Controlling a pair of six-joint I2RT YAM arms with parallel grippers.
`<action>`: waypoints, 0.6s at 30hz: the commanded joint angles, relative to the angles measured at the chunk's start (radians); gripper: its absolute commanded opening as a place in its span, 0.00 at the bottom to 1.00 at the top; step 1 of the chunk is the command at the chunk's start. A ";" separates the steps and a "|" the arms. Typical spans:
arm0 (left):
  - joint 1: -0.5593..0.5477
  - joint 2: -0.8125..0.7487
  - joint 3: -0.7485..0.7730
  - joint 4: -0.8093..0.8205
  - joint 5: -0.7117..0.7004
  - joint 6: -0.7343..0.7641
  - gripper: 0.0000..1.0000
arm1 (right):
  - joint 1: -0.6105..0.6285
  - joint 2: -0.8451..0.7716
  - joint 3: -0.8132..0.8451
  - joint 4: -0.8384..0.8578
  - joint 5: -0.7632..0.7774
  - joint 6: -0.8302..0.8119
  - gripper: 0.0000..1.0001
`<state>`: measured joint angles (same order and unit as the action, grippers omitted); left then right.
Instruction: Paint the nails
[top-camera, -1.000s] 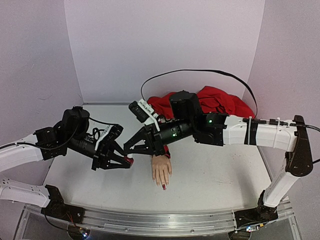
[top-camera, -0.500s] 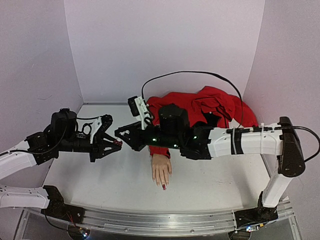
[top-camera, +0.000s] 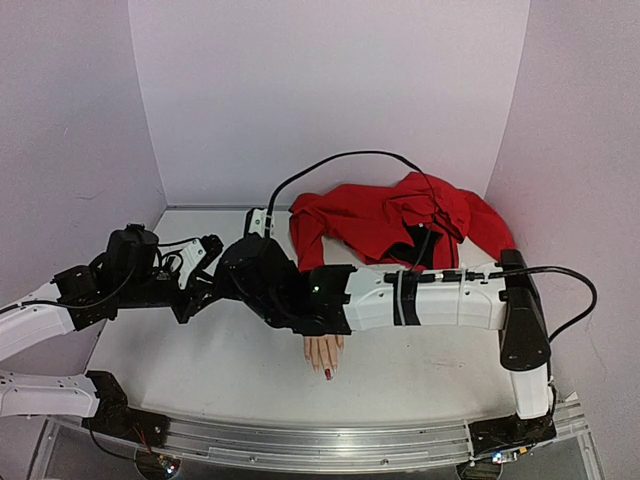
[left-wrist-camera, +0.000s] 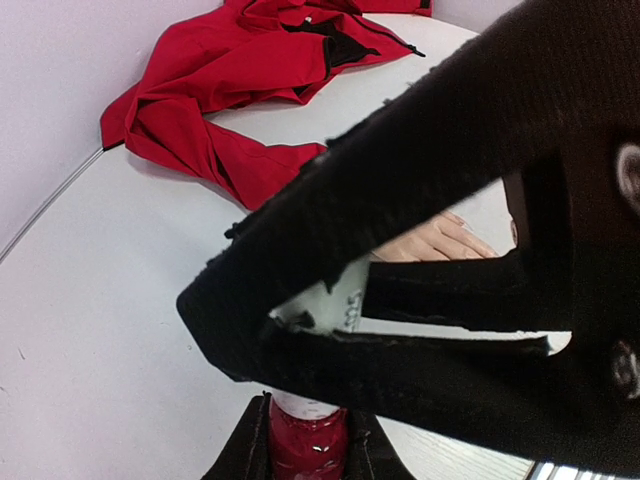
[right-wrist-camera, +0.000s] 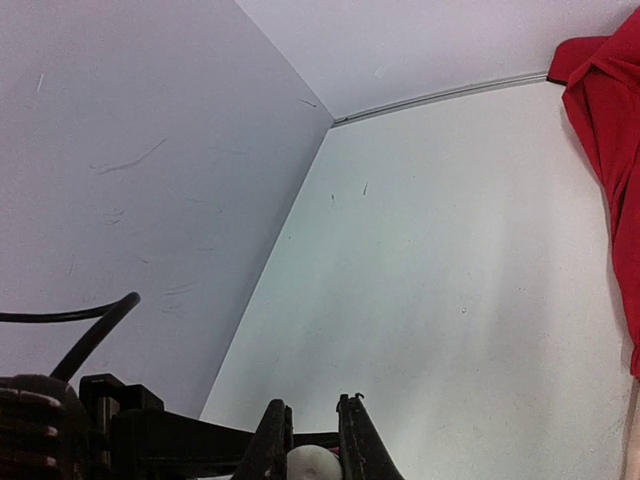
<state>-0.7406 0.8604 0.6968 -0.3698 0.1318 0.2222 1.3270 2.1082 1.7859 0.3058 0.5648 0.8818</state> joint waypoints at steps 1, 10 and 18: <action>-0.022 -0.010 0.059 0.305 0.049 0.014 0.00 | 0.089 -0.013 -0.009 -0.043 -0.104 0.022 0.01; -0.022 0.046 0.098 0.236 -0.041 -0.001 0.00 | 0.012 -0.238 -0.194 -0.020 -0.281 -0.231 0.64; -0.022 0.076 0.119 0.200 -0.044 0.000 0.00 | -0.066 -0.448 -0.371 -0.024 -0.480 -0.415 0.98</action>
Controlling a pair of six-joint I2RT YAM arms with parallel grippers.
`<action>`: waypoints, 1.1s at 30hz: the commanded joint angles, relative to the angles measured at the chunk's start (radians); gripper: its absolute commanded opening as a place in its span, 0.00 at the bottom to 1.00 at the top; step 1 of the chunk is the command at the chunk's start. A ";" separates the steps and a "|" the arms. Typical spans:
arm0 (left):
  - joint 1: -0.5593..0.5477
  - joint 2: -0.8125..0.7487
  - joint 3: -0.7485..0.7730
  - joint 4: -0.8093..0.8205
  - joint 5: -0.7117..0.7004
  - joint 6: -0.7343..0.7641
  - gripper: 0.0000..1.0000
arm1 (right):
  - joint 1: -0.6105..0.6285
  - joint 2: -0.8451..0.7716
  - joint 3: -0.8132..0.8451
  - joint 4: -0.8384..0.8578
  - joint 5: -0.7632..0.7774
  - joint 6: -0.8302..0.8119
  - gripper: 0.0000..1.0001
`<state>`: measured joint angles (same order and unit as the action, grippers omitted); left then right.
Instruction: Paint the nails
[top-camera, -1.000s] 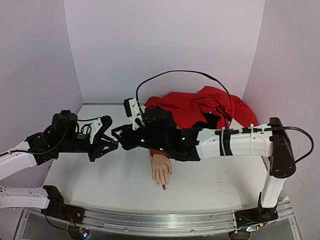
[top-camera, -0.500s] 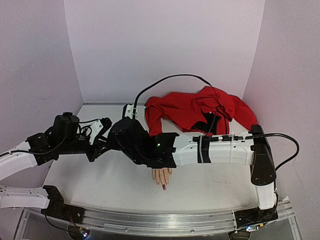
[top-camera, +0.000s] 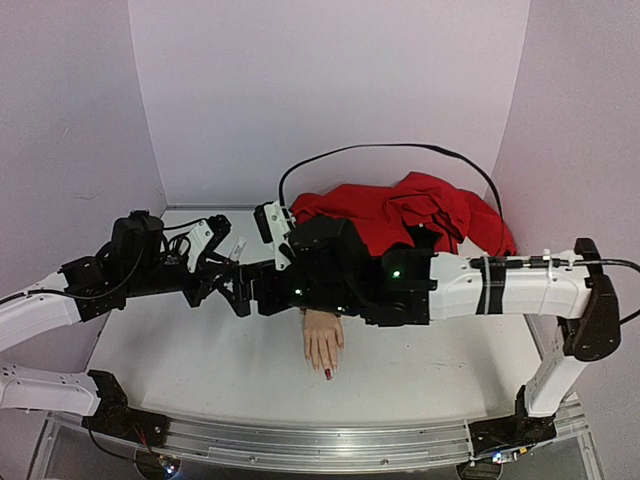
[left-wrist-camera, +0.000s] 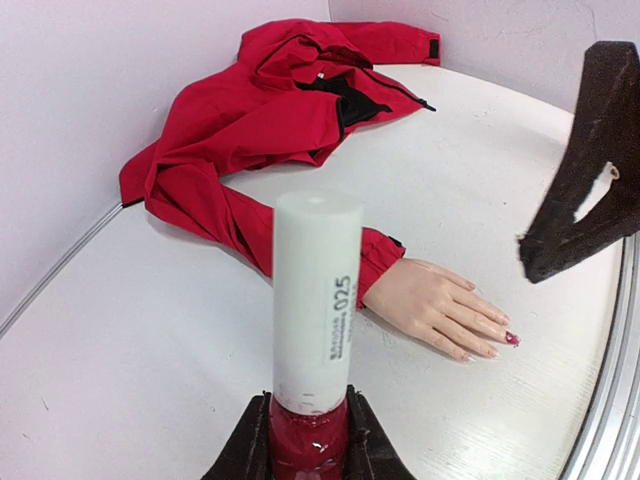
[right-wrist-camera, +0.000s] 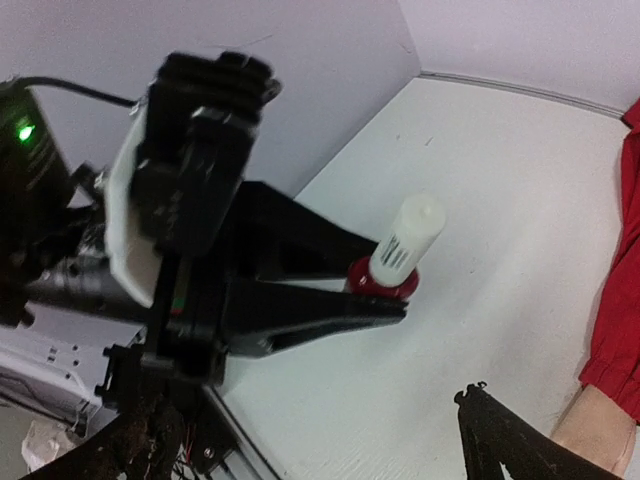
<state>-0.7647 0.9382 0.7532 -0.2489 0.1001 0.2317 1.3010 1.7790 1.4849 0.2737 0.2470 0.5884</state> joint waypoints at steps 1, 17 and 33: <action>0.002 0.000 0.063 0.077 0.002 -0.008 0.00 | -0.058 -0.147 -0.091 0.009 -0.197 -0.133 0.98; 0.002 0.094 0.121 0.084 0.868 -0.042 0.00 | -0.203 -0.279 -0.243 0.189 -0.780 -0.348 0.91; -0.030 0.125 0.123 0.087 0.995 -0.046 0.00 | -0.205 -0.115 -0.066 0.251 -0.998 -0.325 0.44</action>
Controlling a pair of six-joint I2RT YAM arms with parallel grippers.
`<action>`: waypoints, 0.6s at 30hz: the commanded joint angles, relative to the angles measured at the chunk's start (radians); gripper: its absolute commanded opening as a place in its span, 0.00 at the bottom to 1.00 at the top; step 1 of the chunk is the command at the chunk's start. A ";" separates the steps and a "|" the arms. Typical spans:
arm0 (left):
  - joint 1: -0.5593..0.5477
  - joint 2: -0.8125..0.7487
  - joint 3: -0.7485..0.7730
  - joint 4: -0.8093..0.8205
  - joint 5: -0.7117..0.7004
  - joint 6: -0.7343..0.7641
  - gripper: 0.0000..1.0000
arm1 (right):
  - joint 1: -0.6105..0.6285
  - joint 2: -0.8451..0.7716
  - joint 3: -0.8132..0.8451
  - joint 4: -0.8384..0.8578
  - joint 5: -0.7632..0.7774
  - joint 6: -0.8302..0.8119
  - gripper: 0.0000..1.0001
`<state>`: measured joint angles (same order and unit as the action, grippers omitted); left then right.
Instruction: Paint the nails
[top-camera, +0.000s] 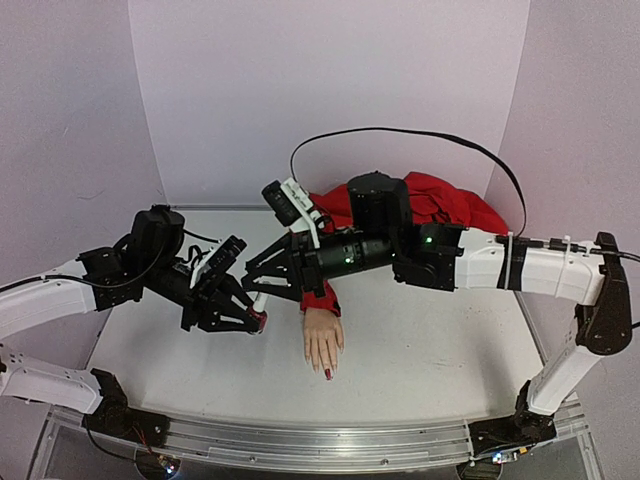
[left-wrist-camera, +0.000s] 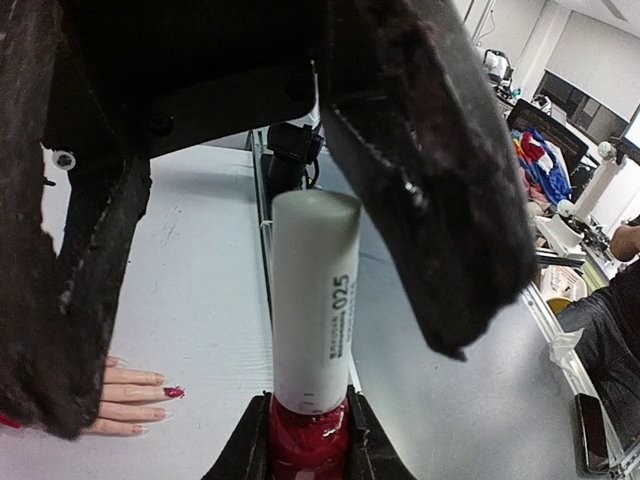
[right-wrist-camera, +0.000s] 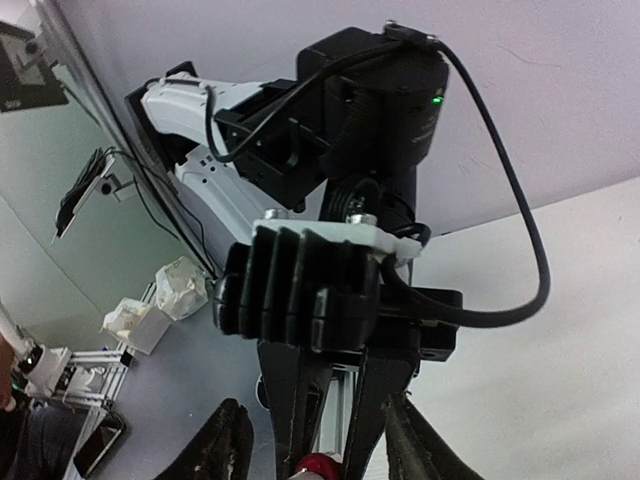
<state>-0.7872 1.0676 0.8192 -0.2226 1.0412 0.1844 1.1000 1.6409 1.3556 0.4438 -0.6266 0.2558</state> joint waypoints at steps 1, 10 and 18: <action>-0.007 -0.005 0.057 0.060 0.053 0.002 0.00 | -0.003 0.030 0.063 0.088 -0.139 0.012 0.41; -0.007 -0.035 0.051 0.060 -0.020 0.007 0.00 | -0.003 0.034 0.014 0.148 -0.138 0.045 0.21; -0.003 -0.077 0.042 0.063 -0.216 0.008 0.00 | 0.000 0.039 -0.031 0.185 -0.039 0.057 0.00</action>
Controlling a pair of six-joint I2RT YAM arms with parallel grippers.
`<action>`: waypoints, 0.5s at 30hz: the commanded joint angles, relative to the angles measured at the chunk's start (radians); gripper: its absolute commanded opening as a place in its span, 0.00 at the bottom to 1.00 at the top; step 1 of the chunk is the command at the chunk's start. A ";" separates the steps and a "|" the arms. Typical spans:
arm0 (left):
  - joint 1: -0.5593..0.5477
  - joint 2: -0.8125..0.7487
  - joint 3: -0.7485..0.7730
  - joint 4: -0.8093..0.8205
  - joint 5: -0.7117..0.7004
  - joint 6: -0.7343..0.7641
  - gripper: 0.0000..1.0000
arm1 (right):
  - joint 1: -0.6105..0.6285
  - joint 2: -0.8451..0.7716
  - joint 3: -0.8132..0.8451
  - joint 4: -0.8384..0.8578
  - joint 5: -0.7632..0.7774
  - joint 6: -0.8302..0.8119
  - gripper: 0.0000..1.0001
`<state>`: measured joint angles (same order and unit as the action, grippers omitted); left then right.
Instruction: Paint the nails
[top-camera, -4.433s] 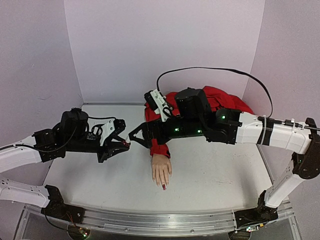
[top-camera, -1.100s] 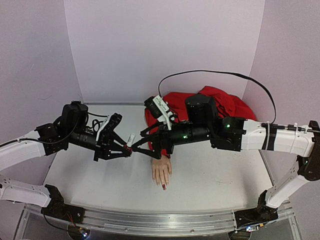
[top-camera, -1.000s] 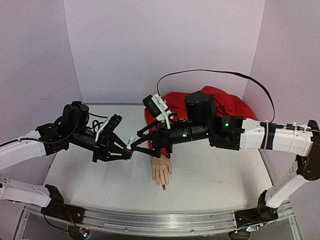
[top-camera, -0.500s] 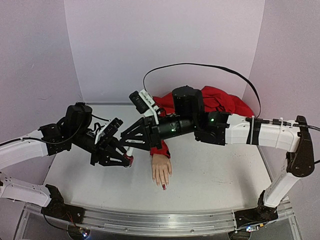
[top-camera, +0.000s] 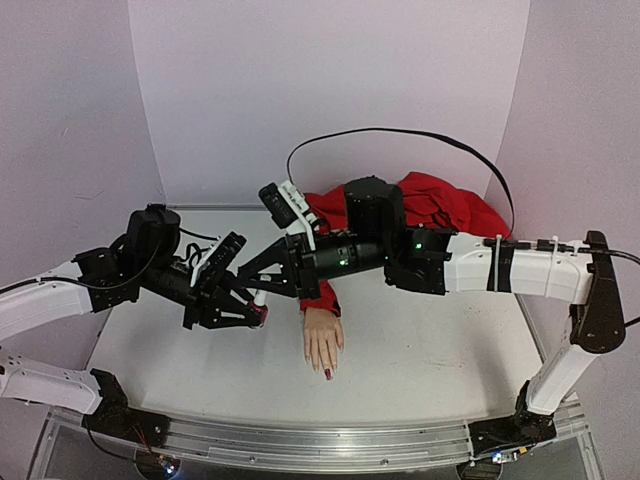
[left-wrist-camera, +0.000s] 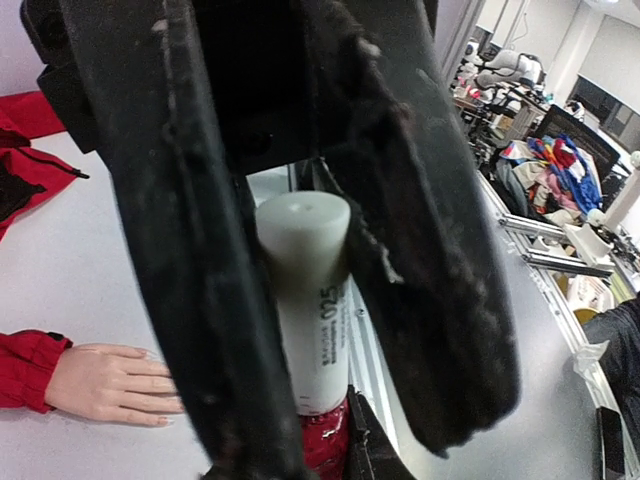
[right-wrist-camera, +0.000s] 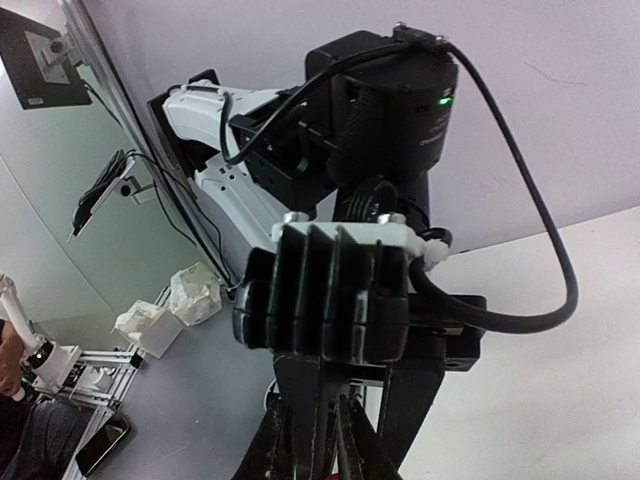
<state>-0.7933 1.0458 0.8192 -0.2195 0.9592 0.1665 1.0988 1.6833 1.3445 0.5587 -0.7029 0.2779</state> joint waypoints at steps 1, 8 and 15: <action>0.006 -0.065 0.039 0.063 -0.172 0.026 0.00 | 0.004 0.000 -0.029 0.073 0.076 0.040 0.00; 0.023 -0.151 -0.018 0.119 -0.515 0.009 0.00 | 0.154 0.070 -0.017 0.089 0.693 0.089 0.00; 0.023 -0.182 -0.041 0.126 -0.723 0.025 0.00 | 0.305 0.319 0.293 -0.186 1.283 0.483 0.00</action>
<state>-0.7696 0.8810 0.7479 -0.2829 0.4187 0.1825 1.2774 1.8435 1.4776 0.5827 0.2504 0.4519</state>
